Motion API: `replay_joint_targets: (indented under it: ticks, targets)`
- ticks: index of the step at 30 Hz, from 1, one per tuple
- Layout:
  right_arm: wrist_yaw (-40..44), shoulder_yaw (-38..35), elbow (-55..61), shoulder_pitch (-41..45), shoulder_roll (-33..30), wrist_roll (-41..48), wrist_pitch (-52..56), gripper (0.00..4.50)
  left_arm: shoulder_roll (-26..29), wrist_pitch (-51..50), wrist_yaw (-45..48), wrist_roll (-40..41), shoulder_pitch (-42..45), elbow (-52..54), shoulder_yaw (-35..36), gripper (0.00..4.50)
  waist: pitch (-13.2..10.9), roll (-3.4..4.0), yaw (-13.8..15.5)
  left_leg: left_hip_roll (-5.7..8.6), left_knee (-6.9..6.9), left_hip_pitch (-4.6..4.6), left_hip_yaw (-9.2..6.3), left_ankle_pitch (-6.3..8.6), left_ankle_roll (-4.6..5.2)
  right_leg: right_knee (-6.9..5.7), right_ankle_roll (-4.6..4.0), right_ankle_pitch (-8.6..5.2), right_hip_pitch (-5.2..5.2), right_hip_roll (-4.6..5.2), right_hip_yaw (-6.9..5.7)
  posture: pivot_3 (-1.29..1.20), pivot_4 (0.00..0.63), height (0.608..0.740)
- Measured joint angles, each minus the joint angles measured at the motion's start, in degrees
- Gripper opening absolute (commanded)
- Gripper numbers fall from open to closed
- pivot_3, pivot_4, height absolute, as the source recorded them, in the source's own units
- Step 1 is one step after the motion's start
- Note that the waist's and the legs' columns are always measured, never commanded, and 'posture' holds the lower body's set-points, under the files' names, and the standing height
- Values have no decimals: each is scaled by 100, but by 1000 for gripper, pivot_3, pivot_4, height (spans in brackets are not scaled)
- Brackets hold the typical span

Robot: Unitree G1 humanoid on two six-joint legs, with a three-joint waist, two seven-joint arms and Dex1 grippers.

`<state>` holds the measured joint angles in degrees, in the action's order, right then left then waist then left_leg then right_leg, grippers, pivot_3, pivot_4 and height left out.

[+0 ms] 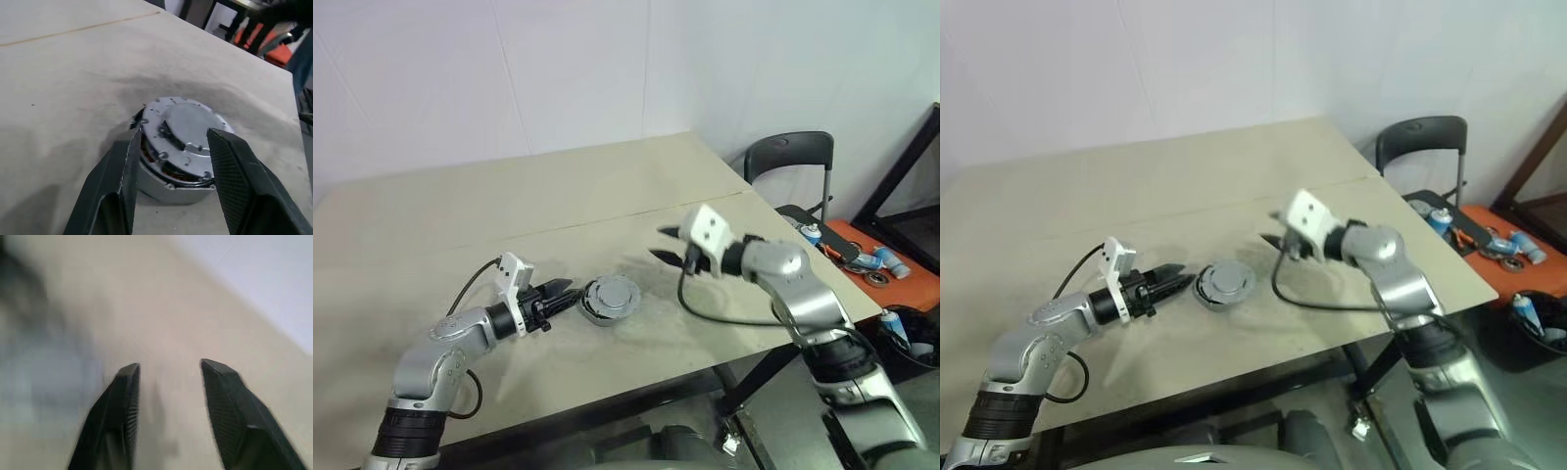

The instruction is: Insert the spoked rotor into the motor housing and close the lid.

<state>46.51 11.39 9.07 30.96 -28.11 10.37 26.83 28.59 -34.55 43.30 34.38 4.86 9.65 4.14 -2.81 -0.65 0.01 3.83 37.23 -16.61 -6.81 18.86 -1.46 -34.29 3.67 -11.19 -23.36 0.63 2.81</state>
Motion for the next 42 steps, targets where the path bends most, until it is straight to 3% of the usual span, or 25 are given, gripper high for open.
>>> replay_joint_targets:
  ticks: [2, 7, 20, 42]
  targets:
    - [151, 191, 202, -84, -52, 58, 412, 3744, 2, 9, 0, -8, 1, -20, 1, 2277, 1, -1, 61, 4, -7, -17, 3, 3, 4, 12, 3, 2, -12, 7, 2, 0, 0, 740]
    - [532, 603, 255, -336, -138, 254, 1083, 3744, 11, 11, 3, -11, 27, -67, 4, 2277, 1, 0, 68, 26, 17, -122, 13, 5, 8, 4, 13, 32, -115, 30, 17, 0, 0, 740]
    - [316, 837, -515, -194, 488, -71, 473, 3744, 137, -17, 18, 2, 72, -32, 13, 2277, 3, -3, 38, 21, 14, -119, 15, 5, 7, 4, 12, 33, -115, 20, 17, 0, 0, 740]
    - [408, 1015, -887, -445, 798, -22, 630, 3744, 200, -264, -66, 114, 44, 190, 168, 2277, 4, -2, 19, 20, 14, -106, 16, 5, 7, 1, 12, 32, -105, 17, 17, 0, 0, 740]
